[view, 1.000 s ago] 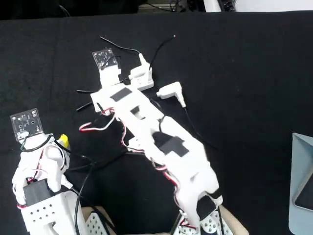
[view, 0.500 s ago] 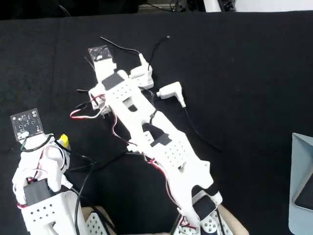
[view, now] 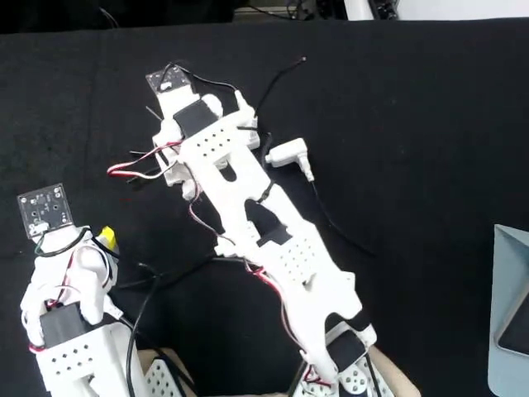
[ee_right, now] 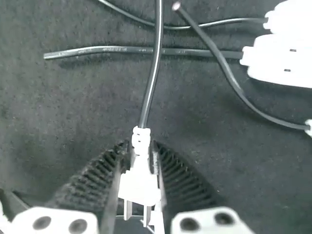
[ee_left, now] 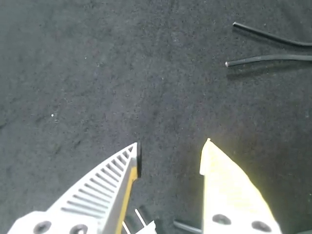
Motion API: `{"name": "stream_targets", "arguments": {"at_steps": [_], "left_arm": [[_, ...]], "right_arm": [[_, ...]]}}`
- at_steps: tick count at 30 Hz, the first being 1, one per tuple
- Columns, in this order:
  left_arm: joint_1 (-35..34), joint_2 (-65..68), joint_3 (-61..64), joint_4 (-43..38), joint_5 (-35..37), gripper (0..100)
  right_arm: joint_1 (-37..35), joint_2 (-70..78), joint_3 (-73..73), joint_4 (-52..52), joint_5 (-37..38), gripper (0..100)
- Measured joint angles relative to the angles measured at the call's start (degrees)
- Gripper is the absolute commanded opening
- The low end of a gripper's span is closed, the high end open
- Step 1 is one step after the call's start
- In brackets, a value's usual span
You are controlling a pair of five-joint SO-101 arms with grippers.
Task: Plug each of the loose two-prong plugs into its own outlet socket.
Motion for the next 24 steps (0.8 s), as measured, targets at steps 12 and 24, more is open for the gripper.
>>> {"name": "stream_targets", "arguments": {"at_steps": [12,24], "left_arm": [[0.0,0.0,0.0,0.0,0.0,21],[0.0,0.0,0.0,0.0,0.0,21]], "right_arm": [[0.4,-25.1,33.6,-5.1,0.1,1.1],[2.4,-29.5,56.4,-22.1,0.1,14.2]]}}
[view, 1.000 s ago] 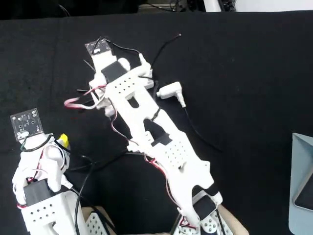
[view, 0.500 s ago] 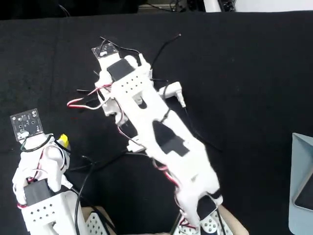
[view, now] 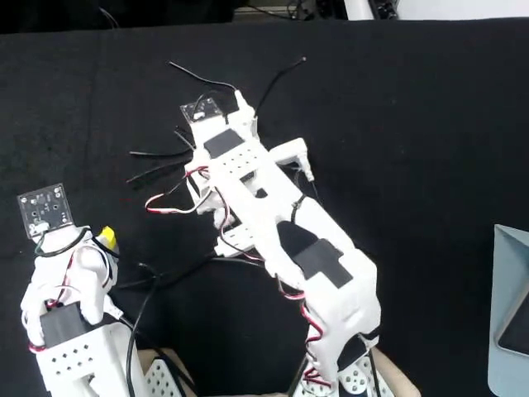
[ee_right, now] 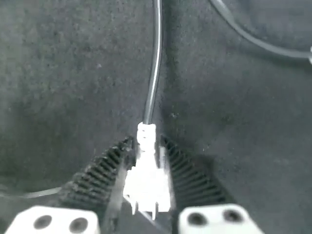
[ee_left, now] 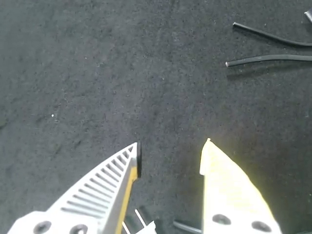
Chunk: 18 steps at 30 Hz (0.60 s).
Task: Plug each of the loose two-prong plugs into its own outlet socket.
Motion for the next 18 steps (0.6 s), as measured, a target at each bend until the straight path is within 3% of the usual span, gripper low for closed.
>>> {"name": "stream_targets", "arguments": {"at_steps": [10,18], "left_arm": [[0.0,0.0,0.0,0.0,0.0,21],[0.0,0.0,0.0,0.0,0.0,21]], "right_arm": [[2.4,-4.7,0.4,5.2,0.0,14.2],[2.0,-0.8,3.5,-1.7,0.0,14.1]]}}
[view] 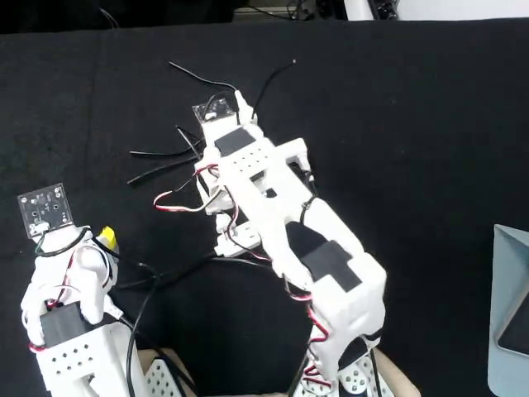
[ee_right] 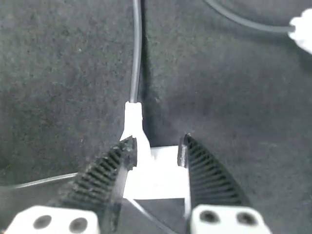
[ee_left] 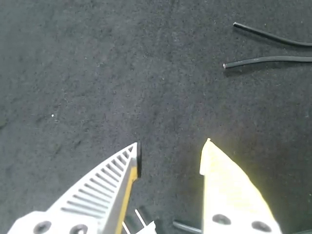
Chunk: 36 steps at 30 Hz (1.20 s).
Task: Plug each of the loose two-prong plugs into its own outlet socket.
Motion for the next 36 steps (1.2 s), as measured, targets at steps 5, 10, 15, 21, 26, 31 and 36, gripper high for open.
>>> {"name": "stream_targets", "arguments": {"at_steps": [5,10,15,21,26,31,36], "left_arm": [[0.0,0.0,0.0,0.0,0.0,21],[0.0,0.0,0.0,0.0,0.0,21],[0.0,0.0,0.0,0.0,0.0,21],[0.0,0.0,0.0,0.0,0.0,21],[0.0,0.0,0.0,0.0,0.0,21],[0.0,0.0,0.0,0.0,0.0,21],[0.0,0.0,0.0,0.0,0.0,21]], "right_arm": [[-0.3,2.7,0.0,-1.3,0.0,14.1],[-3.3,3.3,0.0,-1.3,0.0,14.1],[-5.4,3.6,0.0,-1.1,-1.9,14.1],[-7.2,3.9,0.0,-0.1,-3.9,14.1],[-7.2,7.8,0.0,-0.3,-4.3,5.0],[-6.9,8.4,-0.1,1.2,-4.4,1.1],[-7.0,8.1,-0.1,3.7,-4.4,1.6]]}}
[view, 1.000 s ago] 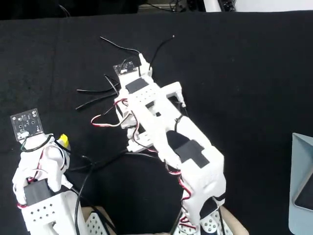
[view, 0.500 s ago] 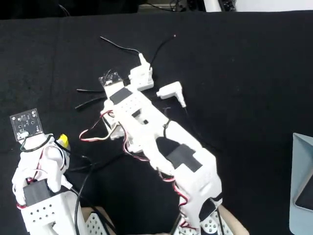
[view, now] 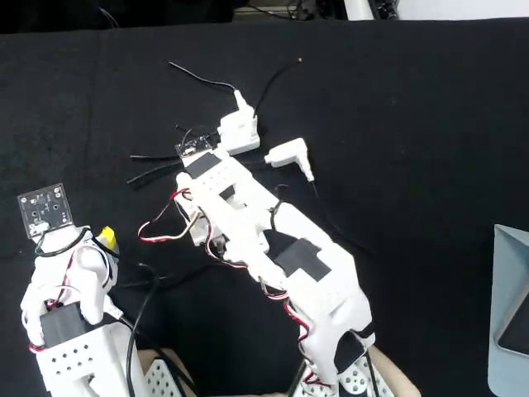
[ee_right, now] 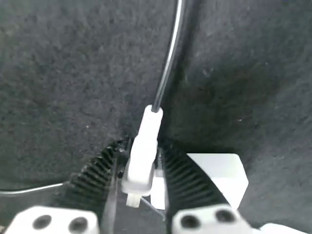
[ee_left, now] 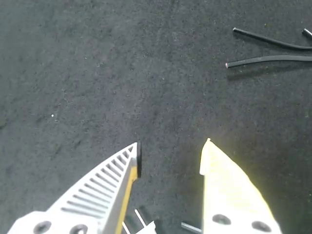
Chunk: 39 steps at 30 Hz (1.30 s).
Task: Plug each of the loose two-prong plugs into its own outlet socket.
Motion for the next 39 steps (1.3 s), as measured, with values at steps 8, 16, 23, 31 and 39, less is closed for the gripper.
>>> {"name": "stream_targets", "arguments": {"at_steps": [8,16,23,31,39], "left_arm": [[0.0,0.0,0.0,0.0,0.0,21],[0.0,0.0,0.0,0.0,0.0,21],[0.0,0.0,0.0,0.0,0.0,21],[0.0,0.0,0.0,0.0,0.0,21],[0.0,0.0,0.0,0.0,0.0,21]], "right_arm": [[-0.1,-0.2,0.0,0.2,0.0,11.7],[-0.1,-0.2,-4.4,1.1,0.0,11.6],[-0.1,-0.2,-4.7,1.2,0.0,8.0],[-0.1,2.1,-5.2,1.2,0.0,4.3],[-0.3,2.8,-5.8,1.5,0.0,1.1]]}}
